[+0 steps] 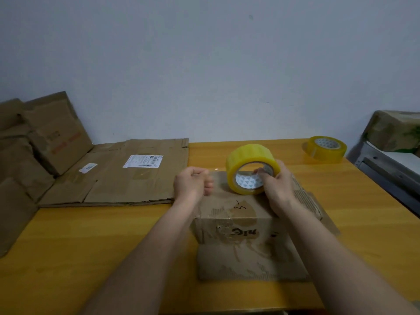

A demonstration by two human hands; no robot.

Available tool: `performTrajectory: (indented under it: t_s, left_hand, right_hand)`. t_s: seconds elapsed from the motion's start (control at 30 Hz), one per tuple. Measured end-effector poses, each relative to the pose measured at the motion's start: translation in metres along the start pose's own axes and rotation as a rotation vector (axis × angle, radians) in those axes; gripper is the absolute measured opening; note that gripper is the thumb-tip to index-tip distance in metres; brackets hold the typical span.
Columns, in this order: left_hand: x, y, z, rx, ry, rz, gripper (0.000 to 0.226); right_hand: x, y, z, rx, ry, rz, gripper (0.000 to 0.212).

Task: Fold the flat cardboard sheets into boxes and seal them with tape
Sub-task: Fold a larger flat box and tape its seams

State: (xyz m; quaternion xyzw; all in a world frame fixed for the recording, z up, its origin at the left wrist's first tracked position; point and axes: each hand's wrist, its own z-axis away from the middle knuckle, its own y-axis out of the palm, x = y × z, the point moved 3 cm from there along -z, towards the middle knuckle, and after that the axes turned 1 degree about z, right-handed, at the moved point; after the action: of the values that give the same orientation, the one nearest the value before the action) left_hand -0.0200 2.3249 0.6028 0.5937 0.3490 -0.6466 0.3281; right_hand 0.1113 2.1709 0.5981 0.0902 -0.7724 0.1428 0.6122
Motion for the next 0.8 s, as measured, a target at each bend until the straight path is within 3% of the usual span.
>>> performTrajectory:
  t_s: [0.1,0.27,0.63,0.8]
  left_hand:
    - [-0.003,-0.020,-0.004,0.045,0.001,-0.023,0.012]
    - [0.009,-0.030,0.000,0.120,-0.004,-0.084,0.018]
    - [0.032,-0.041,-0.013,0.031,-0.165,0.017,0.008]
    - [0.038,-0.037,-0.013,0.011,-0.084,-0.183,0.010]
  right_hand:
    - [0.004,0.003,0.003,-0.022,-0.112,0.157,0.015]
    - [0.006,0.005,0.006,0.073,-0.062,0.202,0.019]
    - [0.025,0.043,0.017,0.117,-0.150,0.408,0.017]
    - [0.024,0.043,0.016,0.110,-0.161,0.435,0.018]
